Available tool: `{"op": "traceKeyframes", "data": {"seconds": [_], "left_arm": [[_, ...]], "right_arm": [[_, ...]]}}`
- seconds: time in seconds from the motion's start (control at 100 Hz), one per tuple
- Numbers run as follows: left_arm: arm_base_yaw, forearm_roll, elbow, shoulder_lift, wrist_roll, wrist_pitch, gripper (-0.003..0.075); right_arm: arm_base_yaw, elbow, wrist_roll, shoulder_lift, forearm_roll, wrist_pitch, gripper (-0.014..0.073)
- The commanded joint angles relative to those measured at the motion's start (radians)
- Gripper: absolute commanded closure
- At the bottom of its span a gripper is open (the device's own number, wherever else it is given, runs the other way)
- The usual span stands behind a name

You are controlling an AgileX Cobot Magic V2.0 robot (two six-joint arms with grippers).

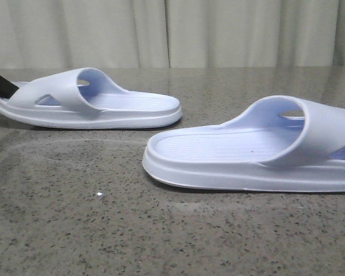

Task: Insert blue slippers together front up
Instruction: 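Lift both slippers off the table and bring them toward each other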

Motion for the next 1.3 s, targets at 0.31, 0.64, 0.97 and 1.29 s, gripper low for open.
{"op": "traceKeyframes", "data": {"seconds": [0.31,0.64,0.97,1.29], "left_arm": [[0.064,-0.017,-0.028,-0.217,0.006,0.053,0.0705],[0.128,-0.038,-0.028,-0.236,0.001,0.113,0.0705],[0.136,-0.143,-0.028,-0.187,-0.015,0.249,0.0705],[0.134,-0.204,-0.028,-0.082,-0.029,0.372,0.0705]], "right_arm": [[-0.001,-0.124,-0.016,-0.005,0.124,-0.136,0.0697],[-0.001,-0.251,-0.065,-0.005,0.255,-0.169,0.0697],[-0.001,-0.267,-0.323,0.075,0.592,-0.057,0.0697],[-0.001,-0.267,-0.487,0.257,0.755,0.036,0.0697]]}}
